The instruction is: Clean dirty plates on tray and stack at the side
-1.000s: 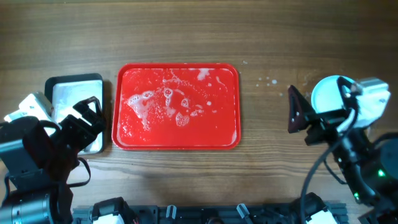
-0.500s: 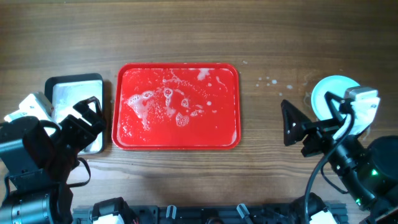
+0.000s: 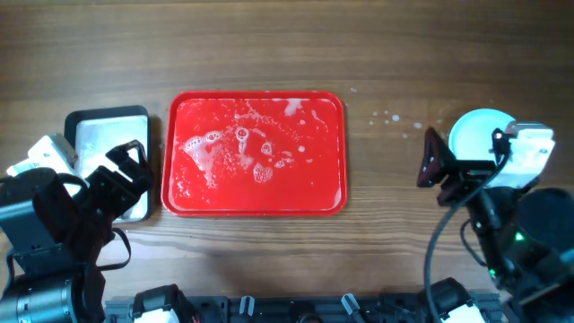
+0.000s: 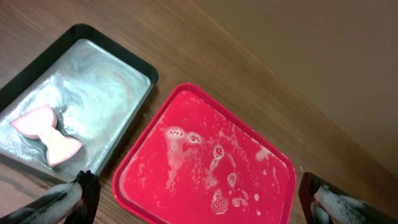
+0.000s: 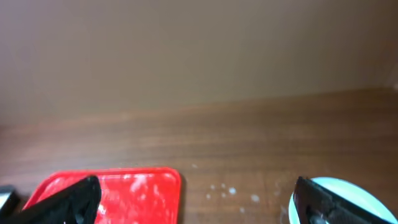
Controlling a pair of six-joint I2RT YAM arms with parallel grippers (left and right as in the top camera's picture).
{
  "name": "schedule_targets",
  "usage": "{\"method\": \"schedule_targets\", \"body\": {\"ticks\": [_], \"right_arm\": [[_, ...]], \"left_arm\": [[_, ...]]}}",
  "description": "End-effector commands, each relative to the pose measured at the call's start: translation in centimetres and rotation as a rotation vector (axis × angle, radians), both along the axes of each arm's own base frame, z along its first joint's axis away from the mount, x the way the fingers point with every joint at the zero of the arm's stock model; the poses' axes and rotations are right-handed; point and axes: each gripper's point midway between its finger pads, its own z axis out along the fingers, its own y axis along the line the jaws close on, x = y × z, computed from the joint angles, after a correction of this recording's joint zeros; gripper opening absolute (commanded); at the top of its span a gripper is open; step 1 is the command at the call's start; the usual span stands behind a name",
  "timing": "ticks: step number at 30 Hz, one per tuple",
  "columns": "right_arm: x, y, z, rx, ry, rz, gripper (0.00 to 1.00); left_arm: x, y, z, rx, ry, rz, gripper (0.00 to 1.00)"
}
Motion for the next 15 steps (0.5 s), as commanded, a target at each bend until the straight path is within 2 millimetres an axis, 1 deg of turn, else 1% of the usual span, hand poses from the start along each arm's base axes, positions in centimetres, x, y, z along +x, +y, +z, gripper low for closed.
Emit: {"method": "schedule_targets", "body": {"ticks": [1,5,8,12,15], "right_arm": [[0.9,-0.6,-2.8,0.033,-0.028,-0.001,1.00],[2.3,-0.7,-6.4,0.103,-0.146,0.073,1.00],[1.9,-1.1,-9.1,0.109,-0.237,0.085,1.00],[1.3,-1.7,-12.3,0.103,-0.282,0.060,1.00],[1.0,-2.2,-13.4,0.089,-0.307,0.042,1.00]], "left_arm": [[0.0,-0.3,0.6,0.002,-0.016,-0.015,1.00],[0.0,-0.3,0.6,0.002,-0.016,-0.015,1.00],[0.0,-0.3,0.6,0.001,-0.016,-0.016,1.00],[0.0,-0.3,0.6,0.002,-0.016,-0.015,1.00],[0.1,-0.3,0.5,0.001,-0.016,-0.016,1.00]]}}
